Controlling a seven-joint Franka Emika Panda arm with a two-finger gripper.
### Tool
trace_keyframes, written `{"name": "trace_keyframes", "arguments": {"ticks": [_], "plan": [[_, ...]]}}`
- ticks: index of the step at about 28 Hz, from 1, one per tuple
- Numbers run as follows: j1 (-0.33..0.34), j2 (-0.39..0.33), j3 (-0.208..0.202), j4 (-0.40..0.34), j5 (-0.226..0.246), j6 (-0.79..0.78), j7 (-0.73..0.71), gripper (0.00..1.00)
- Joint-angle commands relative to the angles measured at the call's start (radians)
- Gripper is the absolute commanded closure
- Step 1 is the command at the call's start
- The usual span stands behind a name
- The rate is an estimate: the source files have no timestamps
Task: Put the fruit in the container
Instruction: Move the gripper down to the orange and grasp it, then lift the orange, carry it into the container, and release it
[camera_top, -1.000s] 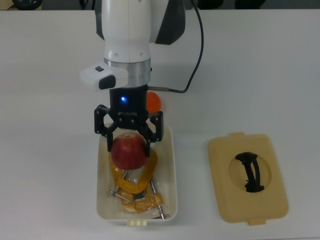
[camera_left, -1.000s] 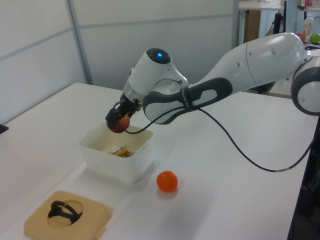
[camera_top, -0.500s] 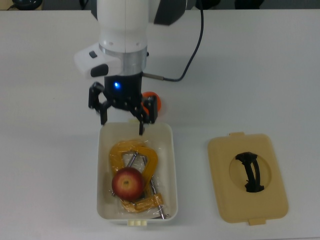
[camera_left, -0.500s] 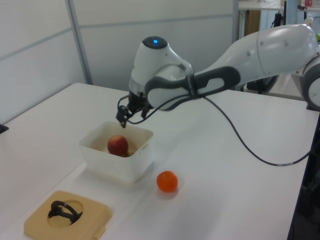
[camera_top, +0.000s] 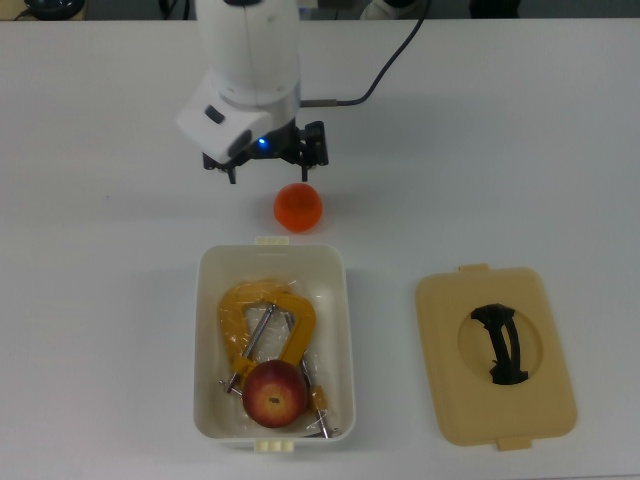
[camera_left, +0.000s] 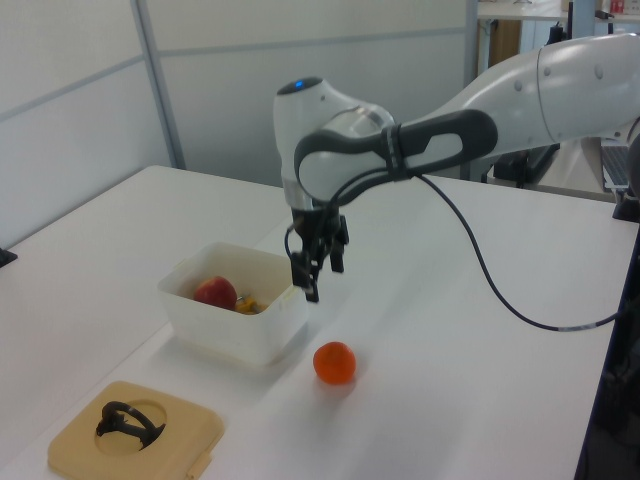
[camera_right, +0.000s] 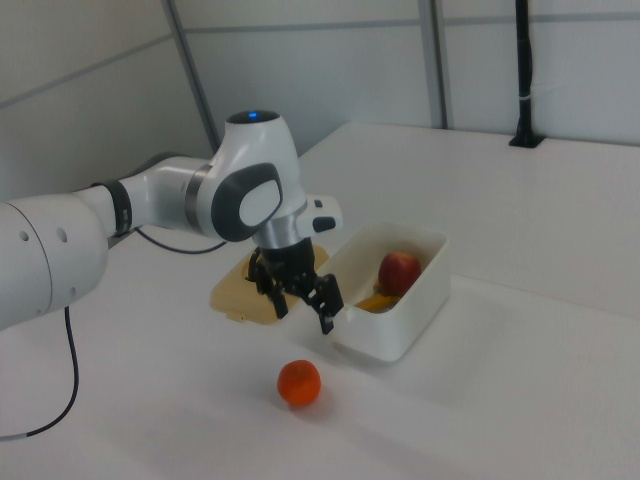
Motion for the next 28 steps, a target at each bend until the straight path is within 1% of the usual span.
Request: {"name": "trace_keyframes", "arguments": {"ticks": [1,5,6,9,11,15,16,21,22,24,28], "plan": [[0.047,0.015,-0.002,-0.085,-0.004,0.007,-0.039,0.00],[0.076,0.032,-0.002,-0.114,-0.020,0.036,-0.029,0.00],[0.090,0.034,-0.002,-0.133,-0.027,0.052,-0.026,0.00],[0.095,0.034,-0.002,-0.153,-0.038,0.069,-0.025,0.00],[0.095,0.034,-0.002,-0.167,-0.056,0.075,-0.020,0.00],[0.090,0.040,-0.005,-0.168,-0.092,0.079,0.012,0.00],[0.089,0.050,-0.006,-0.168,-0.101,0.092,0.020,0.00],[0.089,0.087,-0.006,-0.167,-0.116,0.147,0.053,0.00],[0.089,0.099,-0.006,-0.167,-0.136,0.162,0.079,0.00],[0.095,0.113,-0.006,-0.165,-0.156,0.170,0.106,0.00],[0.098,0.130,-0.003,-0.159,-0.164,0.185,0.127,0.00]]}}
